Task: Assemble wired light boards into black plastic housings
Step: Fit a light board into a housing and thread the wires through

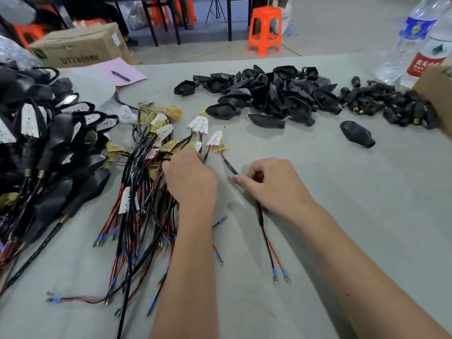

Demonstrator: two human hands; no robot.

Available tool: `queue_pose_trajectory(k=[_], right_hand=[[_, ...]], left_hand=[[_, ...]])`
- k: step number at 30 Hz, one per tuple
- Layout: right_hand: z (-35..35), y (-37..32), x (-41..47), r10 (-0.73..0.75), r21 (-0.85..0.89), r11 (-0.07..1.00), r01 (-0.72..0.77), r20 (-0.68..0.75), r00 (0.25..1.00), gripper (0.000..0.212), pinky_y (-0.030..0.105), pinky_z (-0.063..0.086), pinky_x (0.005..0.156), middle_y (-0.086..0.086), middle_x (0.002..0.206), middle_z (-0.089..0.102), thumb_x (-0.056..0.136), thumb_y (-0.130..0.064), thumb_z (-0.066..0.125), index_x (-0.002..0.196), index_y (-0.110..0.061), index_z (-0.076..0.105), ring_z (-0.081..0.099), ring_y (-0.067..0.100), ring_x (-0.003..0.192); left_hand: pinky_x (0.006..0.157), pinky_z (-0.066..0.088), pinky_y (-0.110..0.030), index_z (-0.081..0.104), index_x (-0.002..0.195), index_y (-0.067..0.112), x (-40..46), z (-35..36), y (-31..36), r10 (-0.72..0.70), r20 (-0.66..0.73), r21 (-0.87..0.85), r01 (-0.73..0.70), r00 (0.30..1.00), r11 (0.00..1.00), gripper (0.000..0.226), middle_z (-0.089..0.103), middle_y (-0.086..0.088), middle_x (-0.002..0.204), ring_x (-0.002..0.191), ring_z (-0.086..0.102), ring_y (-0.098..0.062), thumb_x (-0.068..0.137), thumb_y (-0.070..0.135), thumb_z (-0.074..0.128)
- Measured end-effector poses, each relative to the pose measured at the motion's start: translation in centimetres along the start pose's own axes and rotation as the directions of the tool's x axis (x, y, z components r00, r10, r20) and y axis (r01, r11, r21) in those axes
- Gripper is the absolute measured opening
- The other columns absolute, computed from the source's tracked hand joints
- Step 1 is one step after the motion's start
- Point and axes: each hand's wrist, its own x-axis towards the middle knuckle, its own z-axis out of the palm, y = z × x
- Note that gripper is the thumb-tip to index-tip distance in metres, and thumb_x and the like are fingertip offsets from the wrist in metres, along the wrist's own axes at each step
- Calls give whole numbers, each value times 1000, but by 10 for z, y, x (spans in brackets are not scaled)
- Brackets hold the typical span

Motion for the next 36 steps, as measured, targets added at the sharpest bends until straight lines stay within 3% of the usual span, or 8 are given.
queue_pose_trajectory(k=[6, 13, 16, 18, 20, 22, 28, 36], right_hand=[[7, -11, 5, 70, -264, 963, -60, 29, 997, 22, 41, 55, 75, 9, 83, 68, 91, -30, 63, 83, -10, 67, 63, 34, 84], [-3, 15, 2, 307, 185, 945, -269, -227, 924, 23, 28, 39, 59, 0, 62, 66, 94, -21, 65, 73, -12, 66, 61, 19, 63], [-11, 19, 0, 425, 615, 746, -255, -144, 894, 27, 20, 34, 44, -5, 53, 60, 99, -23, 63, 74, -14, 68, 47, 13, 47], [-15, 18, -1, 418, 788, 573, -227, -43, 908, 27, 17, 29, 37, -1, 54, 57, 103, -21, 60, 79, -12, 70, 43, 12, 43], [-16, 18, -3, 344, 846, 490, -211, 35, 938, 29, 16, 25, 34, 3, 55, 54, 106, -20, 57, 84, -7, 72, 40, 12, 38], [-17, 20, -7, 237, 833, 509, -217, 106, 966, 31, 15, 24, 34, 6, 52, 52, 107, -17, 53, 86, -2, 72, 37, 12, 33], [-14, 21, -13, 30, 620, 766, -167, 226, 974, 37, 17, 31, 36, 11, 51, 57, 108, -16, 51, 80, -3, 72, 42, 16, 32], [-10, 22, -13, 63, 532, 838, -123, 129, 990, 31, 23, 35, 41, 7, 55, 63, 103, -28, 61, 80, -10, 73, 50, 18, 39]], left_hand=[[71, 33, -35, 69, 108, 18, -4, 1, 2, -86, -89, -34, 83, 992, 996, 27, 54, -11, 119, 110, 48, -31, 94, 0, 55], [71, 30, -32, 68, 105, 17, -6, 5, 5, -101, -179, -145, 75, 979, 987, 32, 51, -11, 123, 106, 50, -31, 87, -6, 54], [78, 32, -20, 70, 99, 11, -9, 7, 14, 74, -231, -258, -134, 970, 957, 21, 59, -13, 114, 104, 54, -27, 86, -2, 61], [78, 46, -16, 68, 92, 11, -16, 12, 30, 151, -146, -512, -205, 978, 834, 7, 67, -11, 99, 86, 65, -22, 91, 5, 65], [74, 61, -33, 65, 89, 11, -27, 19, 48, 143, 141, -765, 16, 980, 644, 12, 69, -7, 87, 70, 70, -19, 100, 17, 63], [67, 62, -36, 66, 91, 8, -34, 27, 59, 160, 335, -828, 210, 928, 520, 27, 68, -7, 83, 66, 68, -15, 105, 28, 57], [54, 55, -26, 68, 96, 9, -27, 24, 52, 115, 409, -866, 345, 905, 363, 25, 75, 1, 80, 63, 68, -10, 107, 25, 52], [46, 41, -27, 70, 79, 1, -25, 22, 43, 186, 447, -858, 361, 875, 365, 18, 63, -12, 72, 47, 50, -15, 94, 10, 71]])
